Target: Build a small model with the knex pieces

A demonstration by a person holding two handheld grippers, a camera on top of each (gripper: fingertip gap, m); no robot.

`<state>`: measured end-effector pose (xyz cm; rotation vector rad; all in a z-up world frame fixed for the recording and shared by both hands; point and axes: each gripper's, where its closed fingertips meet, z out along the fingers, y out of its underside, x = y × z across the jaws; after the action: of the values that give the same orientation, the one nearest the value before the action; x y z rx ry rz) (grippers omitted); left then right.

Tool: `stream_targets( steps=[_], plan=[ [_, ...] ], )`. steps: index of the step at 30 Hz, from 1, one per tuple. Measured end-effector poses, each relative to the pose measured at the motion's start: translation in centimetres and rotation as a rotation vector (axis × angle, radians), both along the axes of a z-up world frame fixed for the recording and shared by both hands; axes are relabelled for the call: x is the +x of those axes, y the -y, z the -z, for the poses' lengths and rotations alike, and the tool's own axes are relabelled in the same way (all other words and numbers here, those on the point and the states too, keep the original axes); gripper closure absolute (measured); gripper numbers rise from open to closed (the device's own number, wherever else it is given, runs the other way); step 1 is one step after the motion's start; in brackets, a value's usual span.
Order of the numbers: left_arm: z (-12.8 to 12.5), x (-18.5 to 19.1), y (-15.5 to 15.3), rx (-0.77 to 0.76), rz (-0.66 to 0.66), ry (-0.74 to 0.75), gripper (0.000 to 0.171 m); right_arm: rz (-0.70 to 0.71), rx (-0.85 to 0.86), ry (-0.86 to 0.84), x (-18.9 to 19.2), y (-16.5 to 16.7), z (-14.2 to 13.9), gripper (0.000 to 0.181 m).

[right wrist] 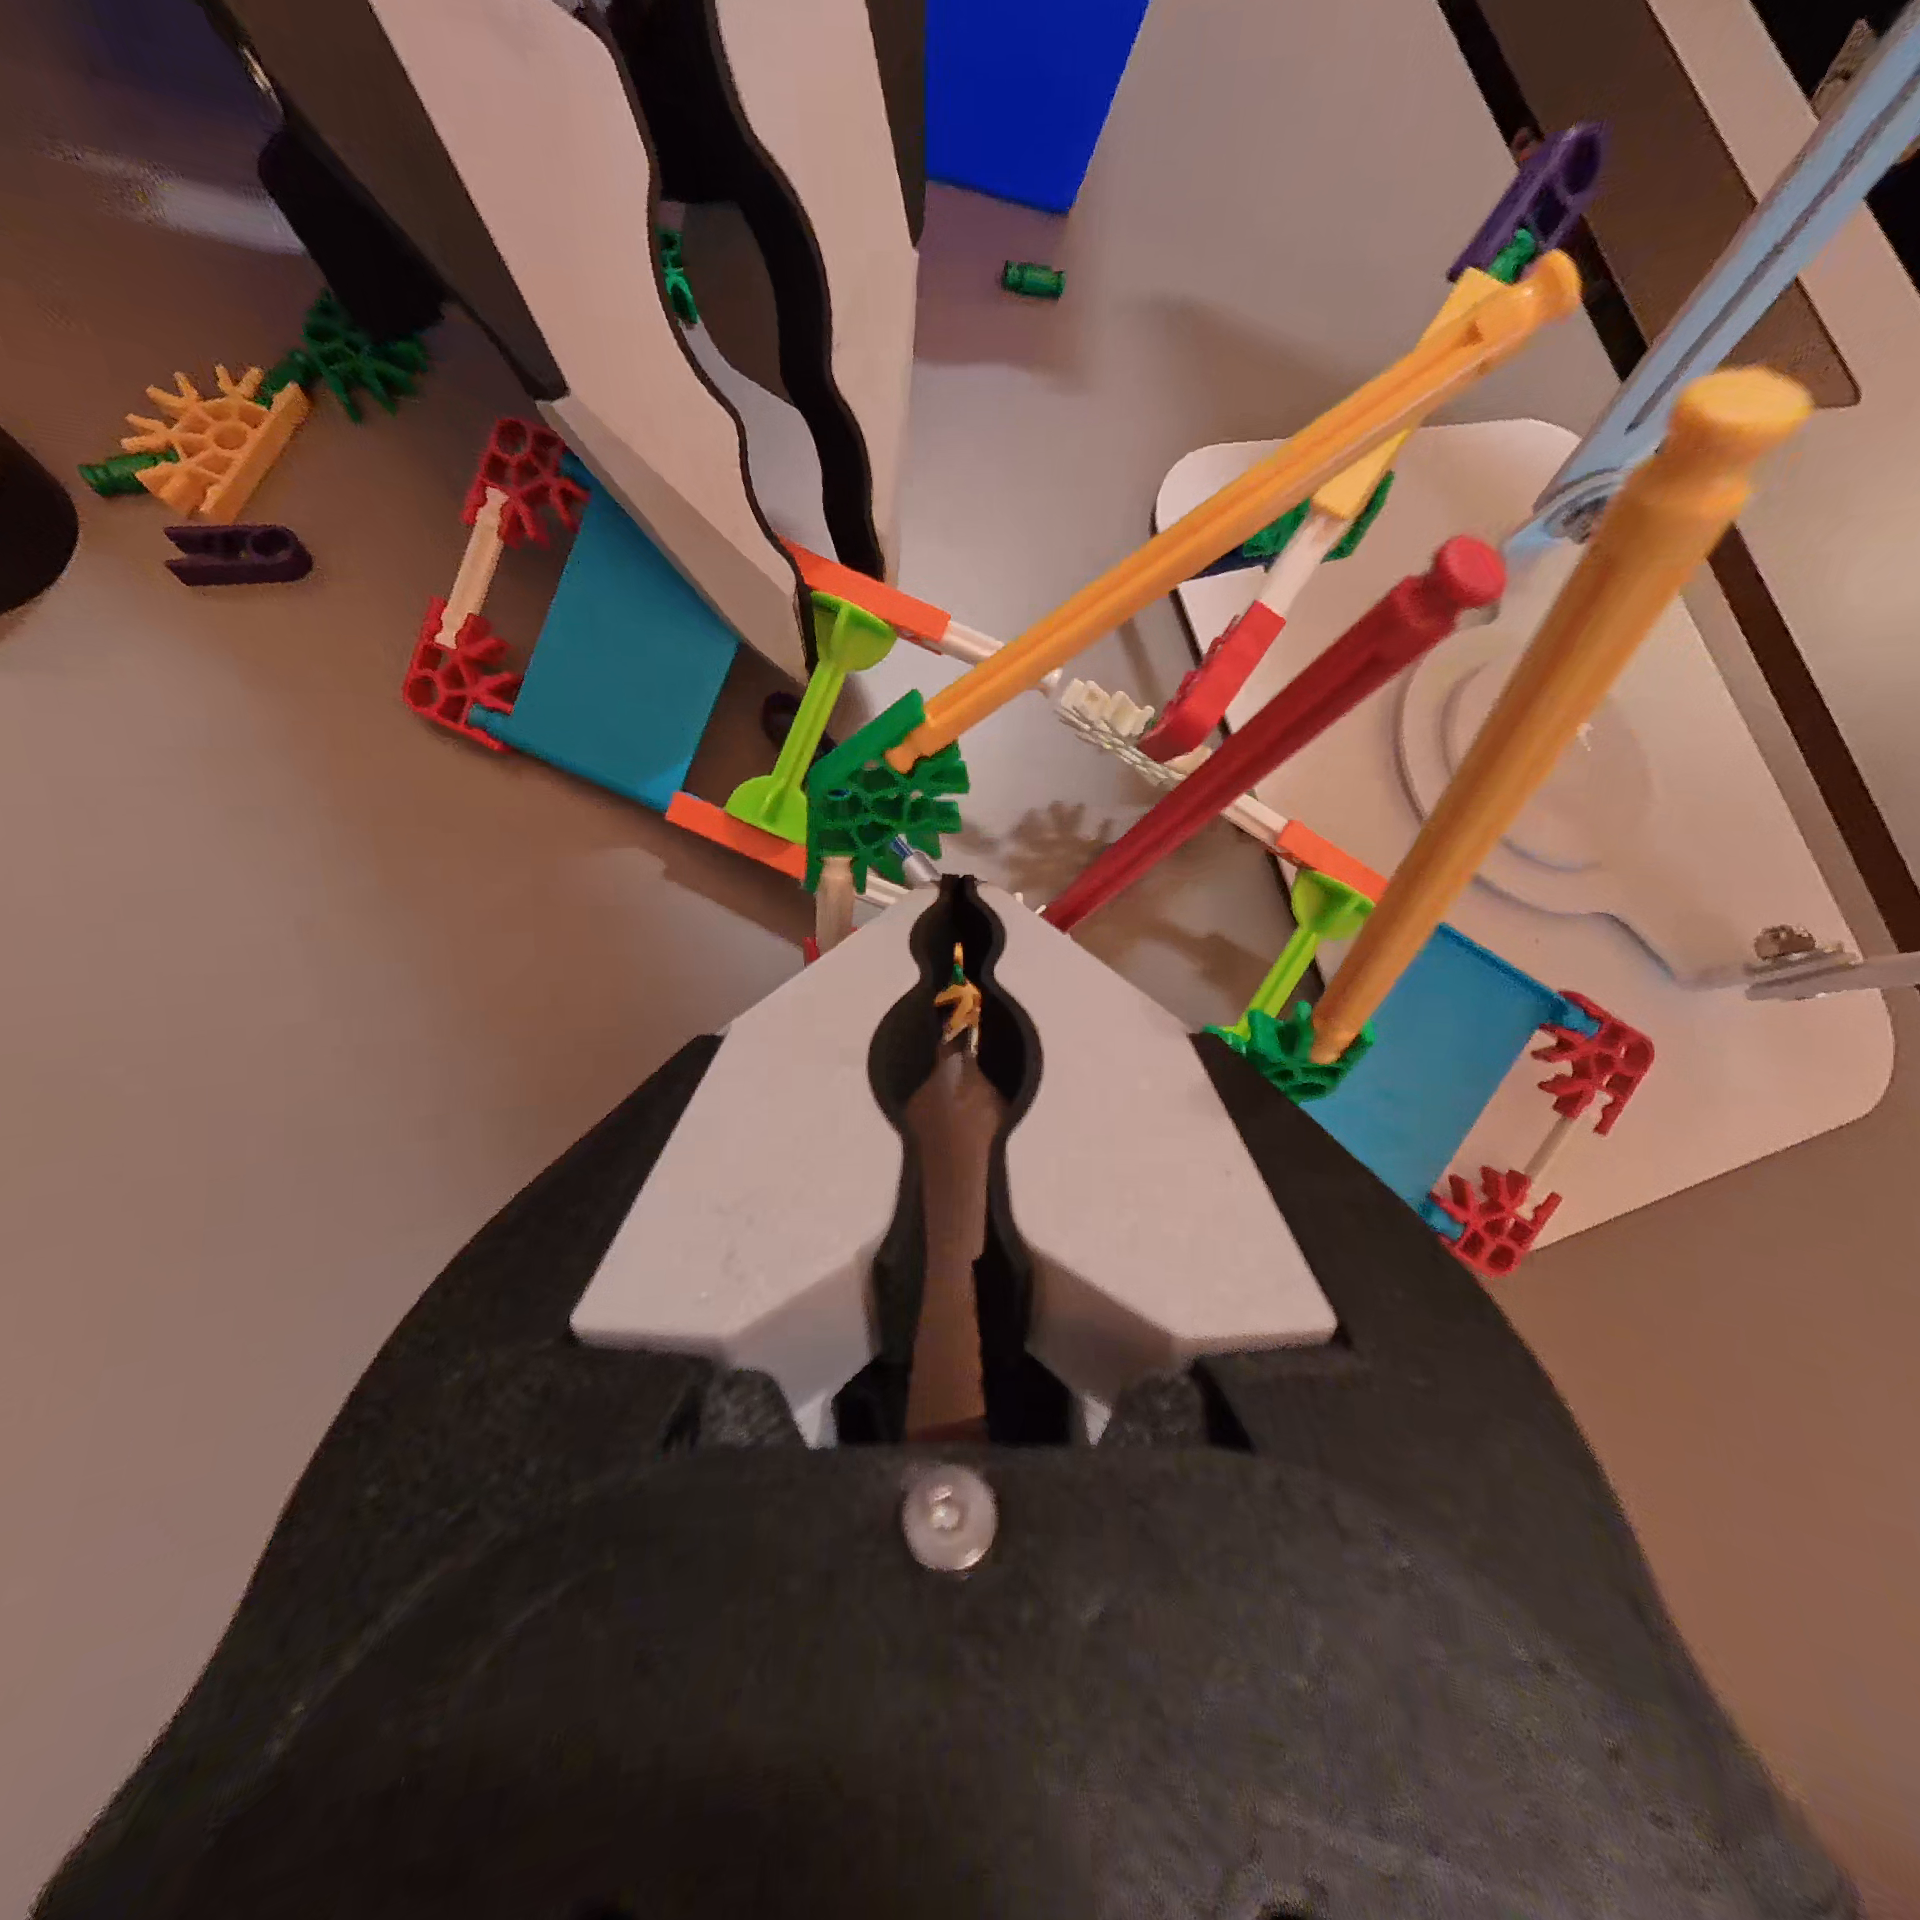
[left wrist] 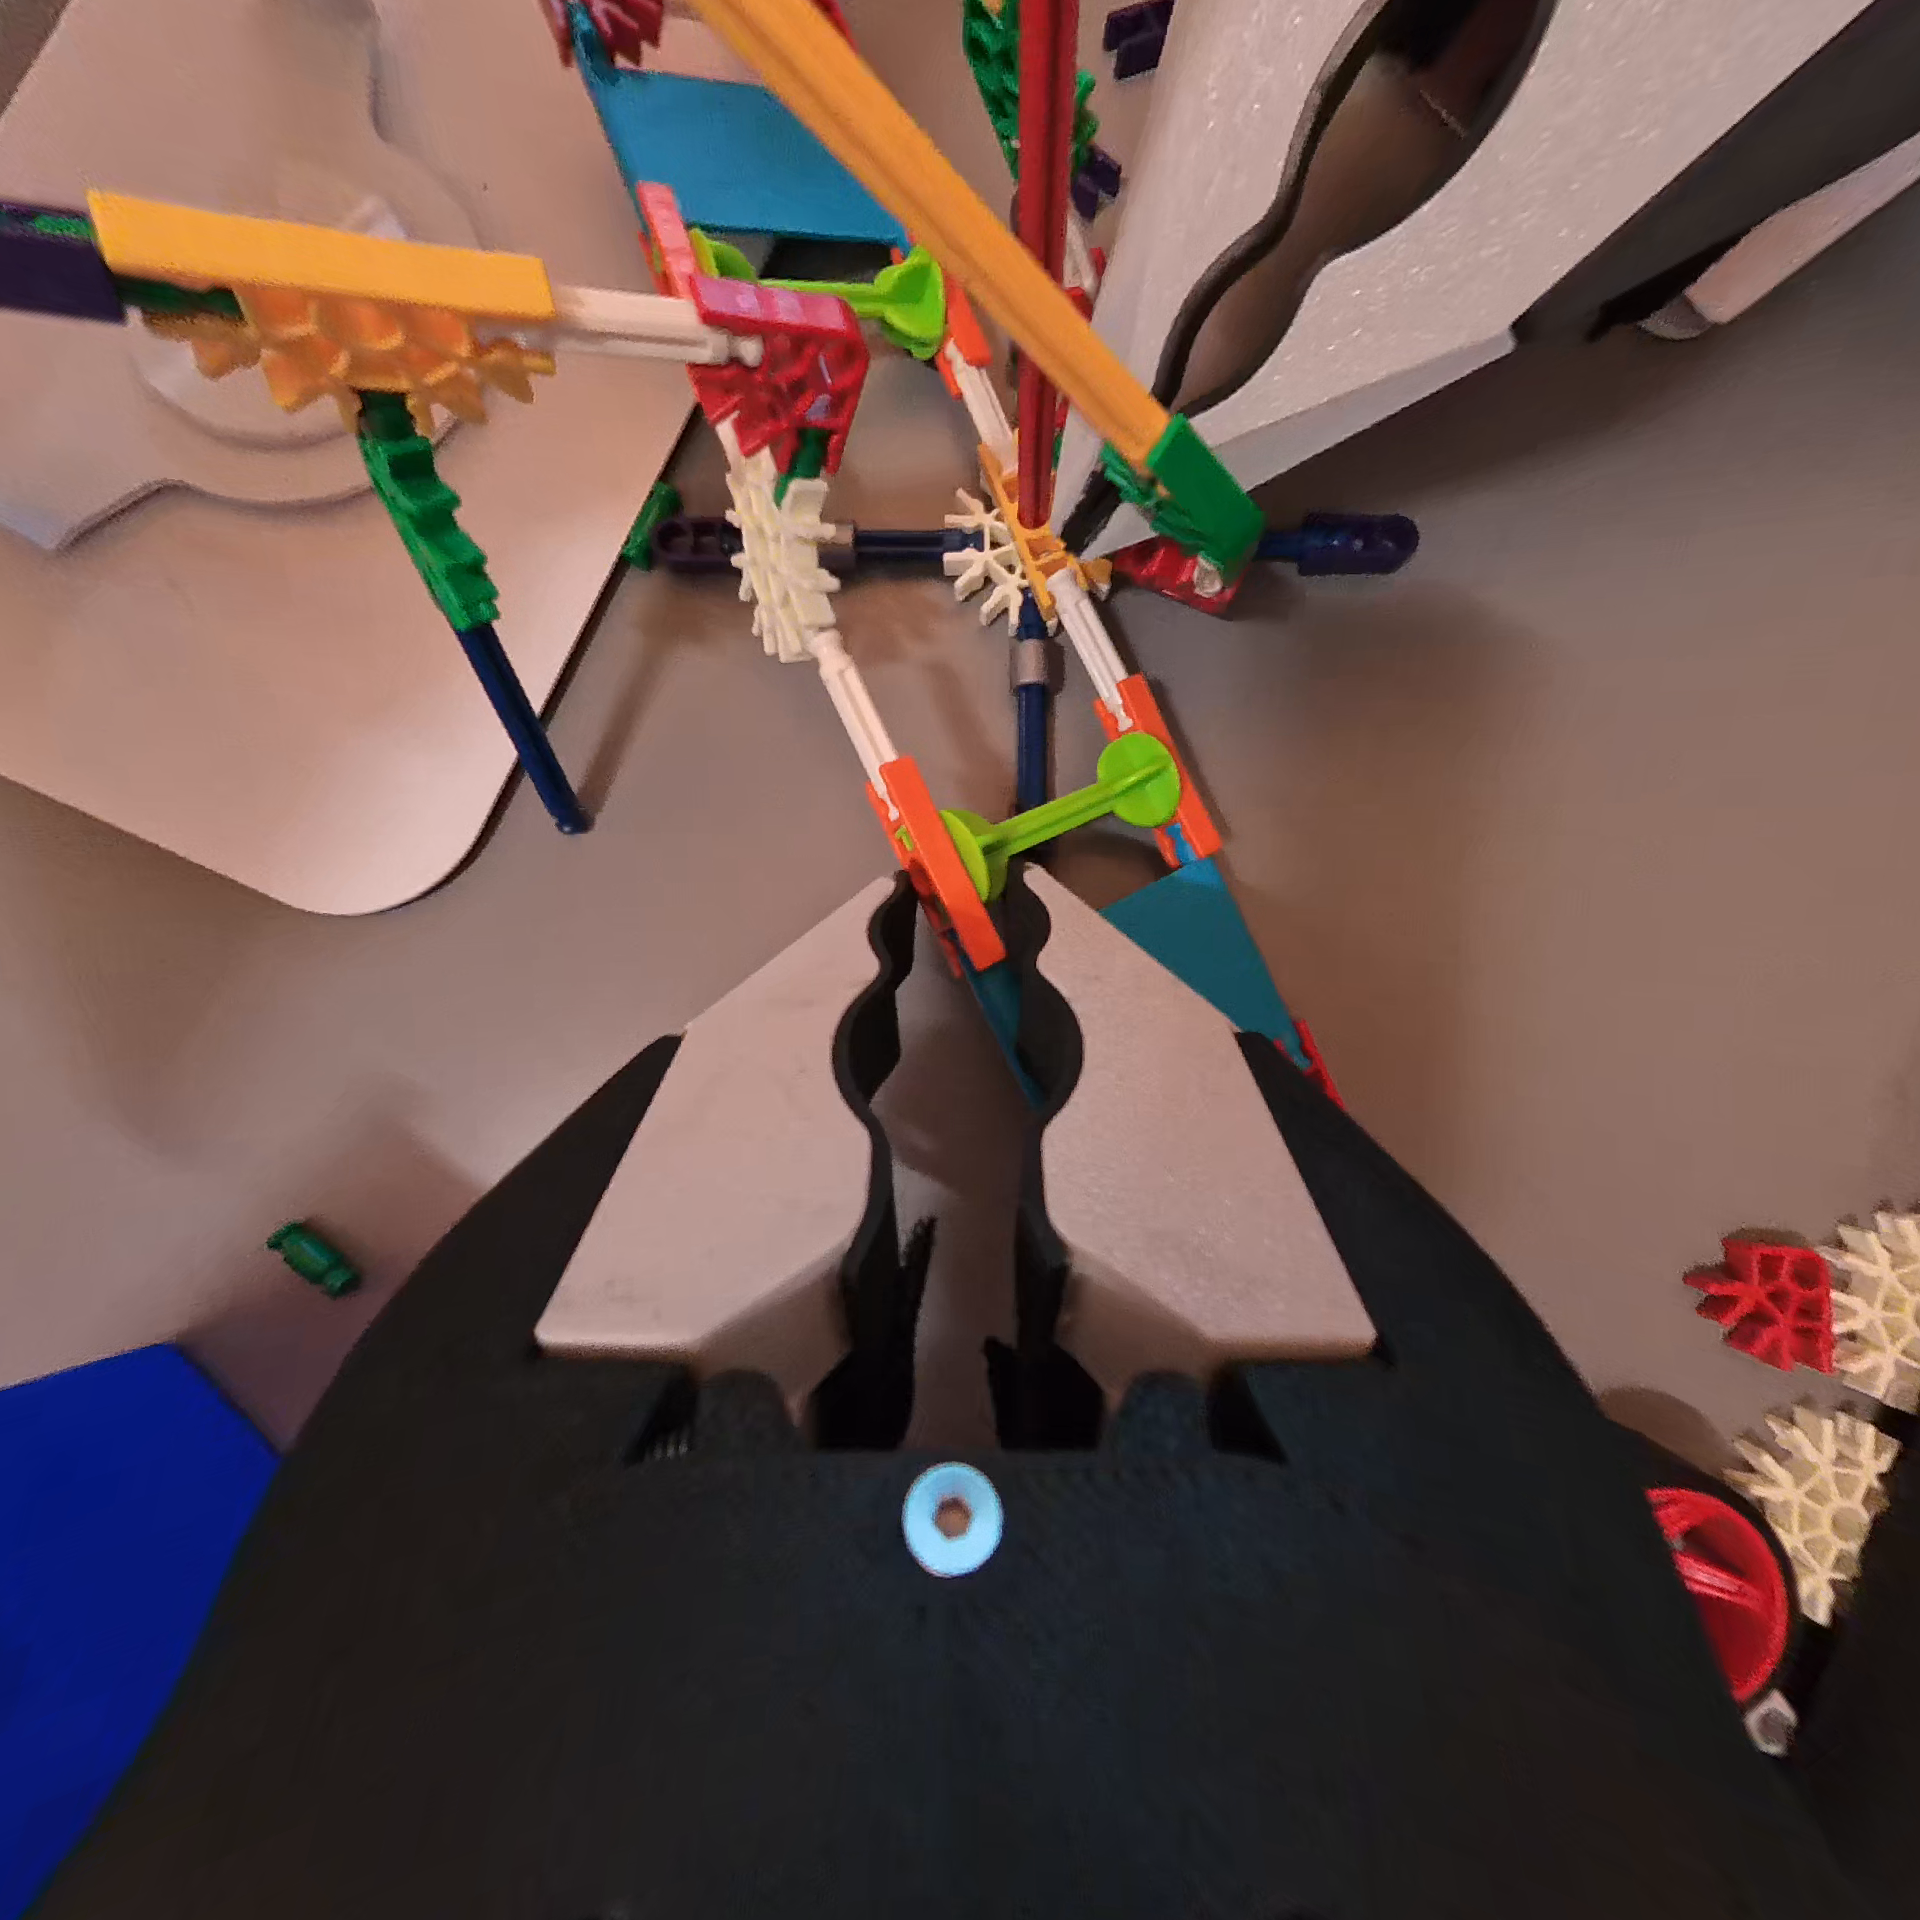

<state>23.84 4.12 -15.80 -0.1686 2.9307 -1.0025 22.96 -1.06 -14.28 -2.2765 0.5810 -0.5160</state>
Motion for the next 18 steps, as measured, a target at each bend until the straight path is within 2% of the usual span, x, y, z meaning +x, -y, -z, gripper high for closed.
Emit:
stream_targets(
  steps=[7, 18],
  plan=[
    [0.0, 0.6, 0.5, 0.023, 0.025, 0.02, 0.157, 0.006, -0.045, -0.005, 0.2, 0.3, 1.0, 0.181],
    [0.3, 1.2, 0.9, 0.055, 0.058, 0.047, 0.157, 0.022, -0.072, 0.005, 0.4, 0.5, 1.1, 0.181]
  ],
)
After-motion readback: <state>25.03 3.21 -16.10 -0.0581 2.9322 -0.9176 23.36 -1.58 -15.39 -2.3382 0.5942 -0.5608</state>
